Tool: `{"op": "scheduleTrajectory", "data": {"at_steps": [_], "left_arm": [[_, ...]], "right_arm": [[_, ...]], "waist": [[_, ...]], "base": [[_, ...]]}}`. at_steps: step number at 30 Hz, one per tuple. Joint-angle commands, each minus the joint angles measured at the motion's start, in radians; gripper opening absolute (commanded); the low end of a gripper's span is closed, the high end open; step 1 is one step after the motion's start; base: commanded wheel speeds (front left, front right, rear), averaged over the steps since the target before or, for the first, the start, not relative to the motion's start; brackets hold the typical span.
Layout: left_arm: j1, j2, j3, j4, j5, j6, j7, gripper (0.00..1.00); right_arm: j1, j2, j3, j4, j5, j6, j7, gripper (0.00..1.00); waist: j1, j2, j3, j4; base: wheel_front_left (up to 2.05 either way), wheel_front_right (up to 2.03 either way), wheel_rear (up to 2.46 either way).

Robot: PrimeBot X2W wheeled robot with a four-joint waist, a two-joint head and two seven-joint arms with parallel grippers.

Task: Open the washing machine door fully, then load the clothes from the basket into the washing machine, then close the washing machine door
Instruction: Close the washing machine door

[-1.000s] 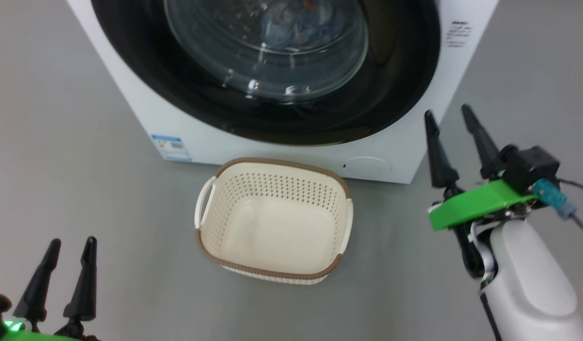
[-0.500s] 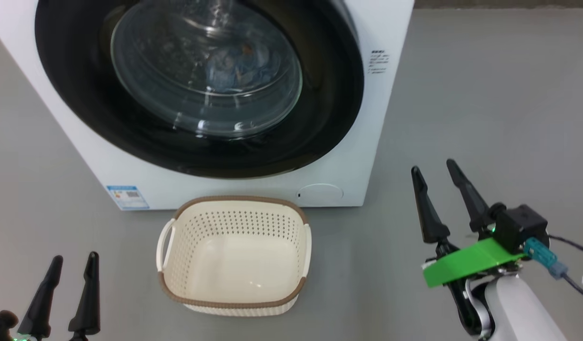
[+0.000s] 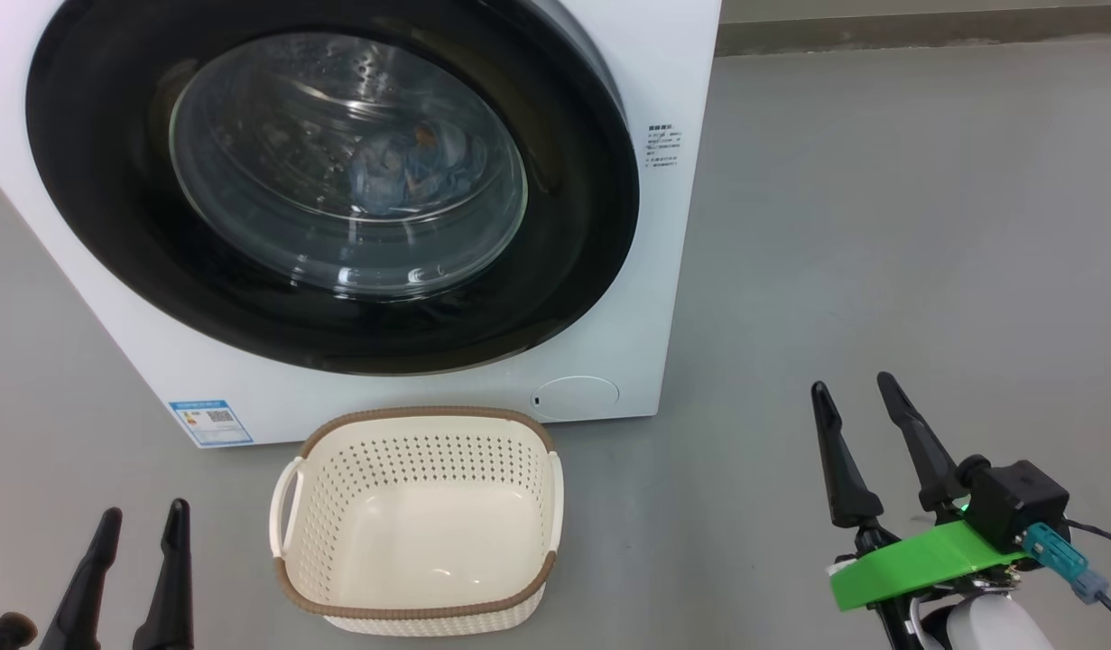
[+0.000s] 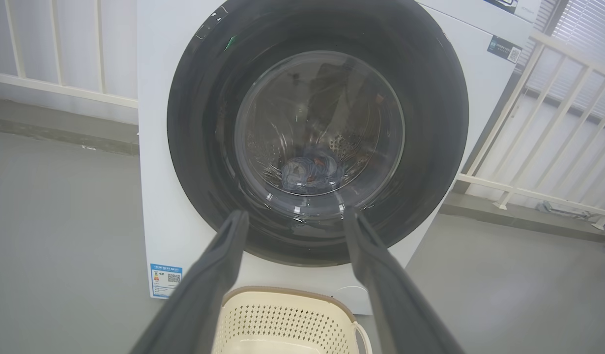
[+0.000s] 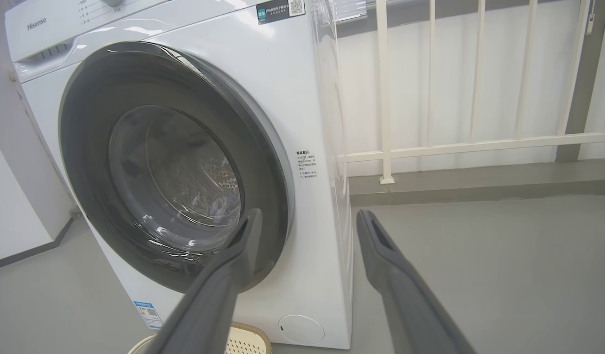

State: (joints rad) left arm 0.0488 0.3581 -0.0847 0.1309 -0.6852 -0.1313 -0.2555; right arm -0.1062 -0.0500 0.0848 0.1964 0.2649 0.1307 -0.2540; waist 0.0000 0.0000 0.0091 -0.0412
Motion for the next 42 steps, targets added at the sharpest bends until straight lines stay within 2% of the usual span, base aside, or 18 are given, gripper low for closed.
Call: {"op": "scheduleTrajectory", "data": {"at_steps": [1,42], "left_arm": [[-0.021,0.021,0.042,-0.028,0.000,0.001,-0.006,1.00],[-0.035,0.036,0.022,-0.016,-0.027,0.001,-0.006,1.00]], "right_arm": [[0.004,0.000,0.010,-0.030,0.012,0.000,-0.008,1.00],[0.008,0.000,0.015,-0.030,0.030,0.000,-0.008,1.00]], "waist": [[0.0000,0.0000,-0.002,-0.003],[0.0000,0.0000,0.008,0.008]], "base": [[0.00,0.00,0.00],[0.00,0.00,0.00]]}}
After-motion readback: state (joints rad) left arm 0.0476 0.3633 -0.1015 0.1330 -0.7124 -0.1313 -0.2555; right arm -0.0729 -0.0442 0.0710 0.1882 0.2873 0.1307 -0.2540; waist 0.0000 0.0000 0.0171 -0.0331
